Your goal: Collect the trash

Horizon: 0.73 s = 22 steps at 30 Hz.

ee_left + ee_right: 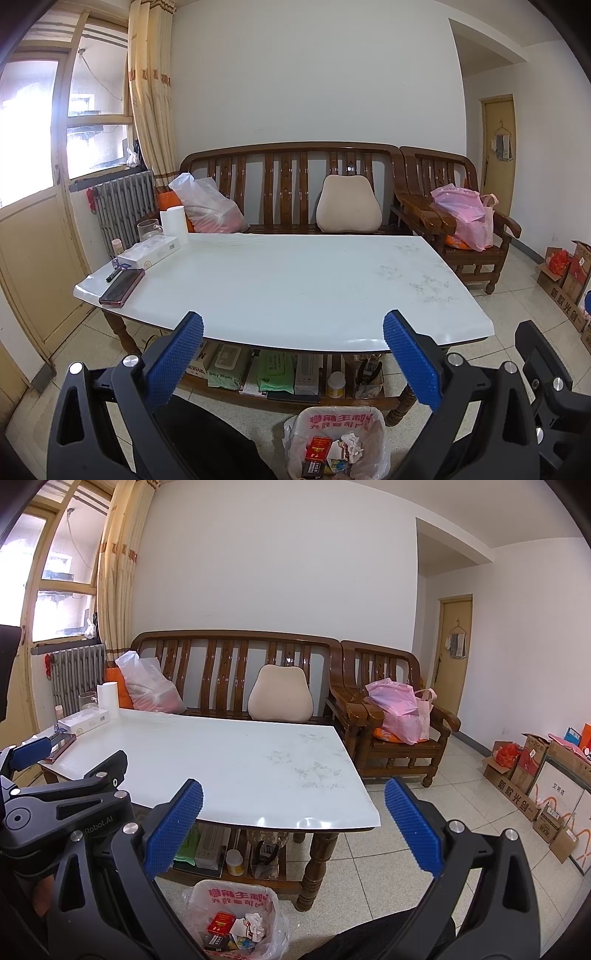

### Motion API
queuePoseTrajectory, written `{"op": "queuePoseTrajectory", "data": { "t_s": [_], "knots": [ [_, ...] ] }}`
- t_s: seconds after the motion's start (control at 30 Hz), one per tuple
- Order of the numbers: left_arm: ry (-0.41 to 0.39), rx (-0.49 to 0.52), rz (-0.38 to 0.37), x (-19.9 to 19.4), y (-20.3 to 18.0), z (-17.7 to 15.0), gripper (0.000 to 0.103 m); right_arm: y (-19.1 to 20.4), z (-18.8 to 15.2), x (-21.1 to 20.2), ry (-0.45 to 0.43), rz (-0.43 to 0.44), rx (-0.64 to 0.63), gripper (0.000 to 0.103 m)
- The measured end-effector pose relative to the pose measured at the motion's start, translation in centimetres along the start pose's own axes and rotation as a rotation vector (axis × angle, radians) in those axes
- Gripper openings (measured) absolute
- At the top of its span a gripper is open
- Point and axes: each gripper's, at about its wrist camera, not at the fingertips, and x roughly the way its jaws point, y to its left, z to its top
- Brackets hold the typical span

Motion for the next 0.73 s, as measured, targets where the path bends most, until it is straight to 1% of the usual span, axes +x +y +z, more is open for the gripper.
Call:
{"op": "queuePoseTrajectory", "data": {
  "t_s": [0.4, 0.73],
  "knots": [
    [0.012, 0.011, -0.008, 0.48, 0.38, -0.05, 0.095, -0.90, 0.09, 0.40, 0.006, 0.004, 0.000, 0.096],
    [0.022, 0.013, -0.017, 0.77, 0.58, 0.10, 0.095, -0.87, 0.06, 0.37, 0.005, 0.006, -0.001, 0.096]
  ]
}}
